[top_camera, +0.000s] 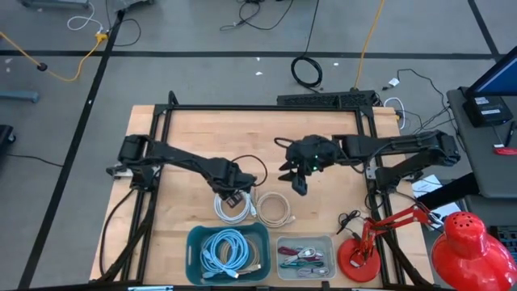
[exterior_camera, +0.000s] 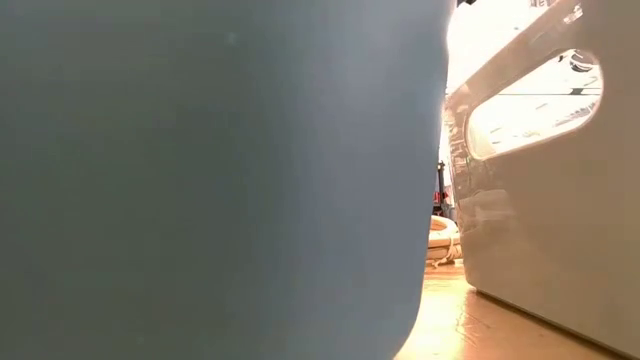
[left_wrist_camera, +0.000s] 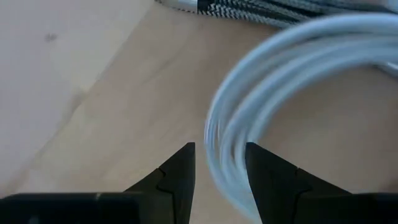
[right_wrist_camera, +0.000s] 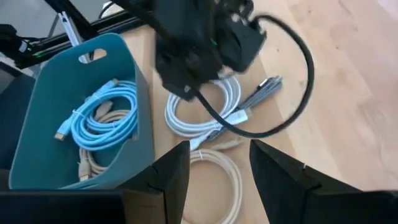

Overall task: Pick & Place USB Port
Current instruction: Put the large white charger cable into the dark blue bin

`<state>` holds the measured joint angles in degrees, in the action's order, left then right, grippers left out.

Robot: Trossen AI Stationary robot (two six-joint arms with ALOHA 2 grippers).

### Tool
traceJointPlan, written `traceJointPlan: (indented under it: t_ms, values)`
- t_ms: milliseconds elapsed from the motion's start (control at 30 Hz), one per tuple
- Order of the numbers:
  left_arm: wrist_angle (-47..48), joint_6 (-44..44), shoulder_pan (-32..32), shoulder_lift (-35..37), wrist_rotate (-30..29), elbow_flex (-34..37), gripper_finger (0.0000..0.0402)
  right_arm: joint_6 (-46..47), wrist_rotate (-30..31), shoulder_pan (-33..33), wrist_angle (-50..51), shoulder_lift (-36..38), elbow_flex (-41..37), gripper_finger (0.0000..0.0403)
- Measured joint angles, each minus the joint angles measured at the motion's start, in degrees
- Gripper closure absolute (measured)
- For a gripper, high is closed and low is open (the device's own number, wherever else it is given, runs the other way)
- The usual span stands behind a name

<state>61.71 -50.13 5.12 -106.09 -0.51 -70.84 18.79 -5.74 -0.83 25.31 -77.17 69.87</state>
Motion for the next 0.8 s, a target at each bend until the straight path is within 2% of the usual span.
traceJointPlan:
  t_ms: [167,267,333,433,500,600,633,800]
  values:
    - [-3.68,-3.02,0.01,0.16,-1.71,7.51,0.0256,0.31,-0.26,1.54,-0.71,-0.05,-0.01,0.0245]
    - [-10.43,-2.25,-0.48,0.71,0.87,11.9,0.0256,-0.55,-0.24,1.59,-0.67,-0.06,-0.01,0.0245]
    - [-13.81,-1.13,-0.93,0.92,2.72,13.3,0.0256,-1.15,-0.29,1.56,-0.71,-0.07,0.01,0.0245]
    - [-15.12,0.08,-0.82,0.87,2.08,13.39,0.0261,-1.34,-0.12,1.95,-0.69,-0.07,-0.01,0.0245]
    - [-14.87,-0.5,-0.93,0.58,1.51,12.59,0.0281,-1.36,-0.02,2.02,-0.69,-0.09,-0.01,0.0245]
    - [-14.44,-0.49,-1.66,1.25,1.52,11.87,0.0356,-1.49,-0.05,2.0,-0.73,-0.09,0.0,0.0245]
    - [-14.42,-0.38,-1.93,1.41,1.55,11.85,0.0368,-1.49,-0.07,1.98,-0.67,-0.09,-0.01,0.0245]
    - [-12.22,-0.83,-3.64,7.35,-0.85,12.14,0.0367,-1.14,-0.02,2.0,-0.71,-0.09,-0.01,0.0245]
